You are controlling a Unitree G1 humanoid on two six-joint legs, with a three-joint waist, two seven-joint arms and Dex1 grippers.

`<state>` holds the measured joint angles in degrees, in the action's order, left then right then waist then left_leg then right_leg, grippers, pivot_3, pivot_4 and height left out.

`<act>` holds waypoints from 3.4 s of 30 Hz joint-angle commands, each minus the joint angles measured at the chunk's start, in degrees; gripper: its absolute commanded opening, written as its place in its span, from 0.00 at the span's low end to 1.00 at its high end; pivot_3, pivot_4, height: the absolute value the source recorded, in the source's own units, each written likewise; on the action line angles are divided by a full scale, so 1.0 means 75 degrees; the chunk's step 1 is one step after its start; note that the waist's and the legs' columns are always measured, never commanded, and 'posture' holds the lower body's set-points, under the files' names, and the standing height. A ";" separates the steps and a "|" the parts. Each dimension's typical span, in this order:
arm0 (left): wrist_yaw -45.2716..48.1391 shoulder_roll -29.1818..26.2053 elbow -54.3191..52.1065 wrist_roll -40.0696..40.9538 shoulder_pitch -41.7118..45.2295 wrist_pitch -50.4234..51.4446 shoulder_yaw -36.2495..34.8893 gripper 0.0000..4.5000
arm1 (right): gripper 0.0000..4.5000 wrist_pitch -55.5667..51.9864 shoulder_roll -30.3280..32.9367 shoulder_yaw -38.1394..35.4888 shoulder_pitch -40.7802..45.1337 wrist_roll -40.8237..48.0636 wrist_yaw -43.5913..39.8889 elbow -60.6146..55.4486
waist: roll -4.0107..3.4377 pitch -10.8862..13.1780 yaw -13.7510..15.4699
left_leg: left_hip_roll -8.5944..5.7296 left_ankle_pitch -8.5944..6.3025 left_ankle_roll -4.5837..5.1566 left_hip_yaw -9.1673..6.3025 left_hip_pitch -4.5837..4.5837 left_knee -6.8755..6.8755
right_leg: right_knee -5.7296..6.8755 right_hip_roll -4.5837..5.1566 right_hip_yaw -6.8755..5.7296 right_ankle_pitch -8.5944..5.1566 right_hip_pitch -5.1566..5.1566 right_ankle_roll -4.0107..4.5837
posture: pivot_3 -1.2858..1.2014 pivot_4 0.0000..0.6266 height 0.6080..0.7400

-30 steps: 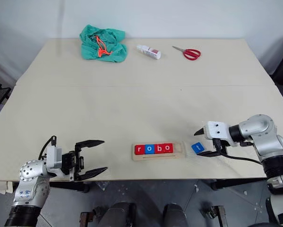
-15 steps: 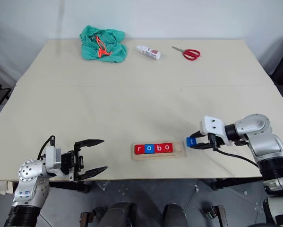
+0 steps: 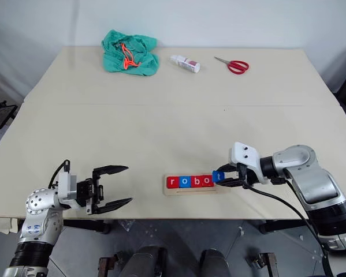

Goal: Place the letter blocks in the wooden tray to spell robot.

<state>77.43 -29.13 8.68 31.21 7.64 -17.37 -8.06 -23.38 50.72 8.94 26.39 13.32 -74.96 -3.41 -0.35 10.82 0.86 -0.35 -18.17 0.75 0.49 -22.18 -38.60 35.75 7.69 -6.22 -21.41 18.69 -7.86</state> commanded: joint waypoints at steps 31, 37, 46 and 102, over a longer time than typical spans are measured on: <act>-0.0225 0.0095 -0.0229 -0.0009 -0.0079 -0.0096 0.0080 1.00 | 0.09 -0.1437 0.0163 -0.0933 -0.0680 0.0714 0.0910 -0.1239 | 0.0000 0.0000 0.0058 | 0.0001 0.0000 0.0000 0.0002 0.0000 0.0008 | -0.0011 -0.0001 0.0001 0.0000 -0.0001 0.0000 | 0.52 0.24 1.00; -0.0159 0.0104 -0.0204 -0.0015 -0.0099 -0.0128 0.0038 1.00 | 0.01 -0.1626 0.0068 -0.0734 -0.0901 0.0832 0.1133 -0.1522 | 0.0000 0.0000 0.0074 | 0.0000 0.0000 0.0000 -0.0001 -0.0001 0.0008 | -0.0013 0.0001 -0.0001 0.0000 -0.0002 0.0000 | 0.52 0.24 1.00; -0.0168 0.0101 -0.0232 -0.0027 -0.0157 -0.0145 0.0022 1.00 | 0.01 -0.1336 0.0054 -0.0399 -0.1025 0.0583 0.1161 -0.1334 | 0.0000 0.0000 0.0059 | 0.0001 0.0000 0.0000 0.0002 0.0000 0.0012 | -0.0015 -0.0001 0.0000 0.0000 -0.0002 0.0000 | 0.52 0.24 1.00; -0.0370 0.0171 -0.0308 -0.0100 -0.0086 -0.0100 0.0111 1.00 | 0.01 -0.0759 0.0570 -0.0093 -0.1134 0.0329 0.0937 -0.1336 | 0.0002 0.0001 0.0065 | 0.0001 0.0000 0.0000 0.0001 0.0001 0.0020 | -0.0026 -0.0002 -0.0003 0.0000 -0.0004 0.0000 | 0.52 0.24 1.00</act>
<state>75.00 -27.57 8.24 30.26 7.60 -17.65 -6.83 -30.04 54.68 8.69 17.45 16.20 -67.87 -13.12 -0.33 10.82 1.35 -0.34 -18.17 0.75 0.50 -22.17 -38.46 35.56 7.67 -6.24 -21.40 18.66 -7.86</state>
